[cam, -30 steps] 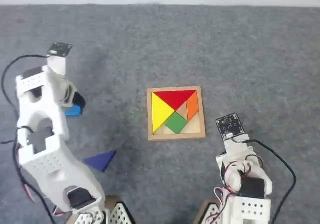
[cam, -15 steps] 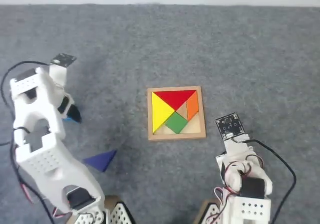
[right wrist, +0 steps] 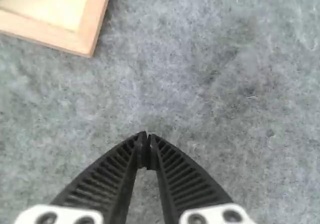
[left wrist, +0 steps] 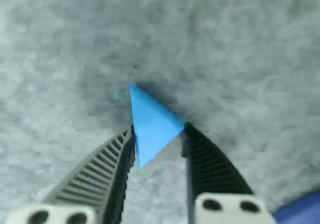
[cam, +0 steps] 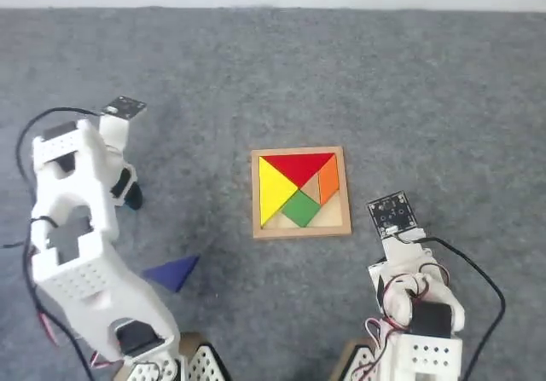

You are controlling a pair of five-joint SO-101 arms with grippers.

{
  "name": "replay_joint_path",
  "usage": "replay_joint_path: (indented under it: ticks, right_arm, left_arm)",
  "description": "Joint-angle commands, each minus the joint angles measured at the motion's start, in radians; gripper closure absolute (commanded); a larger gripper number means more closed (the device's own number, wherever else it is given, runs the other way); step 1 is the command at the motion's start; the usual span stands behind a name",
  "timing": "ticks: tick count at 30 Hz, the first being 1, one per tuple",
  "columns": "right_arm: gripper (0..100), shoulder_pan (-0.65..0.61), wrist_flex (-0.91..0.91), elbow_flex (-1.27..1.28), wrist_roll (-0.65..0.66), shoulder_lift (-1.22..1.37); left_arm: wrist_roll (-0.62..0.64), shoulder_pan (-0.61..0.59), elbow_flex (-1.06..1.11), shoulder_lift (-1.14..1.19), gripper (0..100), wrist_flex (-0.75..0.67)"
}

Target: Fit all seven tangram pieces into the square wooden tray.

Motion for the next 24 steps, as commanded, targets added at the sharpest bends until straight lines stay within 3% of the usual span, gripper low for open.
replay_joint_path:
  ticks: [1,8,18,24]
  right_arm:
    - [99.1,-0.002,0.001,0.017,0.008,-0.016]
    - [99.1,-0.004,0.001,0.017,0.008,-0.016]
    - [99.1,-0.002,0.001,0.017,0.008,-0.016]
    - [99.1,-0.004,0.001,0.017,0.008,-0.016]
  left_arm:
    - [0.014,0.026,0.013,0.003,91,-0.020]
    - [-0.008,0.091,0.002,-0.115,92,0.117]
    - [0.092,0.371,0.004,-0.296,92,0.250]
    - [0.152,0.388,-0.001,-0.301,92,0.255]
